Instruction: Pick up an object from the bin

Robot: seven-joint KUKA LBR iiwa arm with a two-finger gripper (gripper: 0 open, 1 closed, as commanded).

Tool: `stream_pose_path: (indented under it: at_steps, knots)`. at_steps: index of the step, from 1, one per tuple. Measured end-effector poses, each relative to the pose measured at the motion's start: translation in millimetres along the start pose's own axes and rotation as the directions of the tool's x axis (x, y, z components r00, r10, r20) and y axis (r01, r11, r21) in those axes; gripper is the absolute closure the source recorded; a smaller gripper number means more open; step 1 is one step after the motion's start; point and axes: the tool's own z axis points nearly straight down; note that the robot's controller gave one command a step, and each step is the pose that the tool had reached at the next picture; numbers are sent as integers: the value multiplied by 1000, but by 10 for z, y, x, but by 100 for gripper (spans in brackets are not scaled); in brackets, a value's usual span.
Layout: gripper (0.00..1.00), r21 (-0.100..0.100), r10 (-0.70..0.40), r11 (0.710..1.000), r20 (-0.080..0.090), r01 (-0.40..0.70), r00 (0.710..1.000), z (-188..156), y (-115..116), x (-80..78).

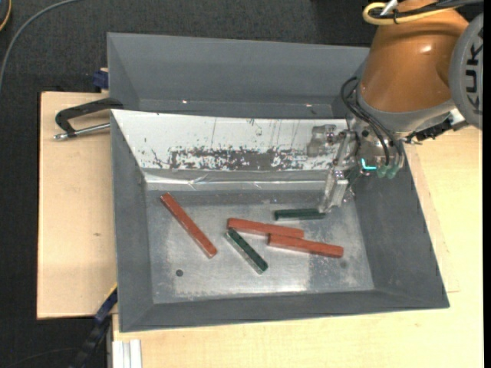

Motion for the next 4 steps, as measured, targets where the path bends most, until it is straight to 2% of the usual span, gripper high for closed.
stream_pose_path:
  at_steps: [1,2,3,4]
  knots:
    - [0,-1,-118,993,-8,118,993,1588,278,467]
    - [0,0,-291,957,0,291,957,1663,361,543]
    - [0,3,-464,886,6,464,886,1763,-238,-46]
    - [100,2,-464,886,5,464,886,1760,-235,-46]
